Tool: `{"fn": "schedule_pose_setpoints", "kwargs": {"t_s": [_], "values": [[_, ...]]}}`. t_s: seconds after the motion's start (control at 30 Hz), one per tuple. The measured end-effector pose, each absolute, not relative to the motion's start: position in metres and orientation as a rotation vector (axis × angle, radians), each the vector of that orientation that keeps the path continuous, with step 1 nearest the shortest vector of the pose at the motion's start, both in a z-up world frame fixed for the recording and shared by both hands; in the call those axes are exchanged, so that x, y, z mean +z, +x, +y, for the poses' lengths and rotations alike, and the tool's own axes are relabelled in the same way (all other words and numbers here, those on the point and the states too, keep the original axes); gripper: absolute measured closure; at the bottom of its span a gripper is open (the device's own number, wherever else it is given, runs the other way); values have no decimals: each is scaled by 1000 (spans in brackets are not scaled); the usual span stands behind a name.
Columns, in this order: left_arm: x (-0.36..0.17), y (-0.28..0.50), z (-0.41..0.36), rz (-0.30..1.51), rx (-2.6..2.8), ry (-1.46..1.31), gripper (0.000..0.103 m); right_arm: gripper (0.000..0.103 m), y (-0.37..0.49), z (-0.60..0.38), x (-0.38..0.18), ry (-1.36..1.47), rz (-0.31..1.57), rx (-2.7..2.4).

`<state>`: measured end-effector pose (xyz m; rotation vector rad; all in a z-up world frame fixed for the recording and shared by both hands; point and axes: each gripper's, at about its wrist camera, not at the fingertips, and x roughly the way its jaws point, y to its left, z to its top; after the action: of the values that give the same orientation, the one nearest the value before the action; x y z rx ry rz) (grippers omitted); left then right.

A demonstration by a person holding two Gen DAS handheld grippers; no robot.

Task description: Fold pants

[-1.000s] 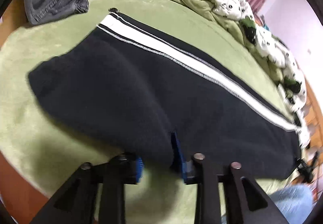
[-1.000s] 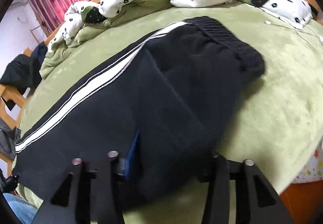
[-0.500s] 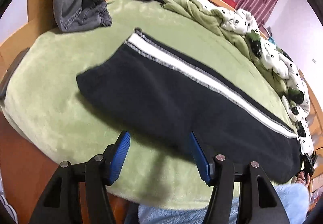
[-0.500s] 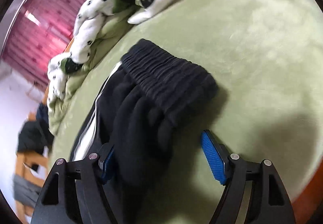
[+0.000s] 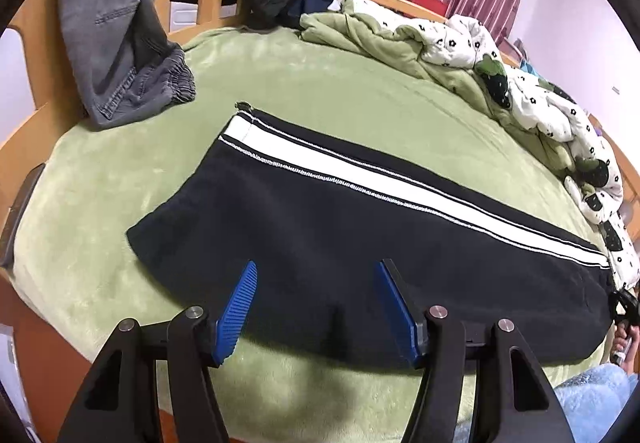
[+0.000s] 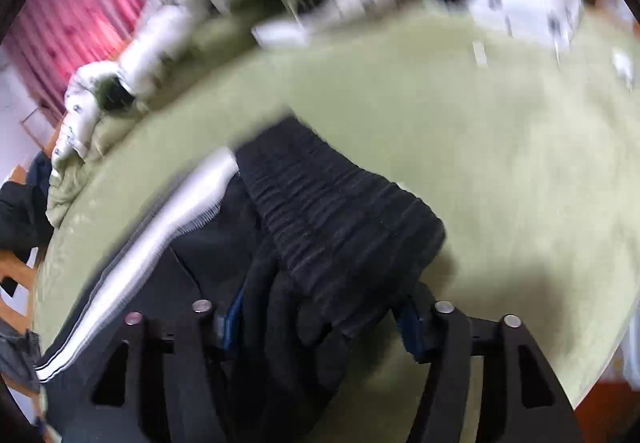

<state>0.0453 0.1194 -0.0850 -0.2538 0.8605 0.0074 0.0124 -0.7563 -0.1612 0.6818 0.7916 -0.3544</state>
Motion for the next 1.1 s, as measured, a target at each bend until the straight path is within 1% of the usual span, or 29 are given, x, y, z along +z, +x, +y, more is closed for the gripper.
{"fn": "schedule_pose_setpoints", "kwargs": {"t_s": [0.03, 0.2, 0.3, 0.4, 0.47, 0.63, 0.83, 0.87, 0.93, 0.97, 1.0, 1.1], "values": [[-86, 50, 120, 867, 5, -250, 43, 32, -1, -756, -157, 707, 762, -375], [-78, 71, 125, 841, -25, -229, 43, 32, -30, -733, -122, 559, 766, -501], [-71, 94, 132, 832, -34, -221, 43, 32, -38, -705, -88, 432, 723, -549], [-72, 123, 144, 829, -9, -231, 43, 32, -12, -665, -59, 318, 709, -472], [-78, 146, 158, 845, 9, -265, 43, 32, 19, -628, -49, 221, 731, -379], [-95, 196, 180, 883, 24, -294, 43, 32, 98, -524, -60, -32, 802, -146], [-111, 227, 200, 905, 63, -341, 47, 32, 155, -433, -91, -183, 834, 53], [-113, 230, 198, 908, 50, -336, 57, 32, 159, -426, -95, -202, 832, 75], [-115, 231, 194, 909, 62, -304, 64, 32, 170, -407, -100, -239, 835, 138], [-116, 231, 193, 899, 79, -278, 79, 32, 177, -399, -103, -262, 847, 173], [-115, 230, 191, 889, 89, -252, 82, 32, 182, -396, -106, -287, 861, 194], [-114, 224, 192, 870, 73, -250, 82, 32, 190, -384, -112, -346, 880, 214]]}}
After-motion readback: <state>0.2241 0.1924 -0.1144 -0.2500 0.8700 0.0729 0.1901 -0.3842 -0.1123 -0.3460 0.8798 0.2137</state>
